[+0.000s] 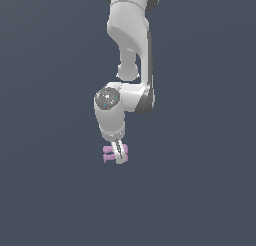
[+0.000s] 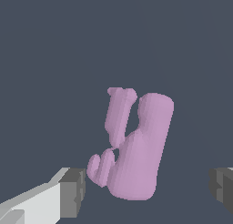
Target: Pick up the object and move it to a goal position.
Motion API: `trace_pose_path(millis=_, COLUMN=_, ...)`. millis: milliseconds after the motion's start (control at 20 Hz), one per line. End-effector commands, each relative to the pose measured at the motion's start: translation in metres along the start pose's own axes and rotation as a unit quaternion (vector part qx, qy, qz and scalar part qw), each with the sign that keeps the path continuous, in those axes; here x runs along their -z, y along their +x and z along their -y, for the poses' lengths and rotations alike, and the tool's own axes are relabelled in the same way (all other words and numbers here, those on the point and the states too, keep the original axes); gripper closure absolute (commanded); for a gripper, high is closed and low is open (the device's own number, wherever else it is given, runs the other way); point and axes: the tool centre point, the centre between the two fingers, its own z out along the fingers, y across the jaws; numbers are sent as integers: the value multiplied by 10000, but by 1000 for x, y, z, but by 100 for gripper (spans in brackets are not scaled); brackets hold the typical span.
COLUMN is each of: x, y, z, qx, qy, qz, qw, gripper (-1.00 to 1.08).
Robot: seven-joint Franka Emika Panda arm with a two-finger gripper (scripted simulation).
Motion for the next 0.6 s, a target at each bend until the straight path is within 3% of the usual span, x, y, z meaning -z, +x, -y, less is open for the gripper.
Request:
trace_pose_path(millis=0, x=-4, y=2, z=1, qx=-321, qy=8, qz=-7, qw=9995, gripper=-92)
trace_pose_path(millis=550, x=-15, y=7, z=5, qx=-1092, qy=28, qz=-25, qw=9940, gripper=-92)
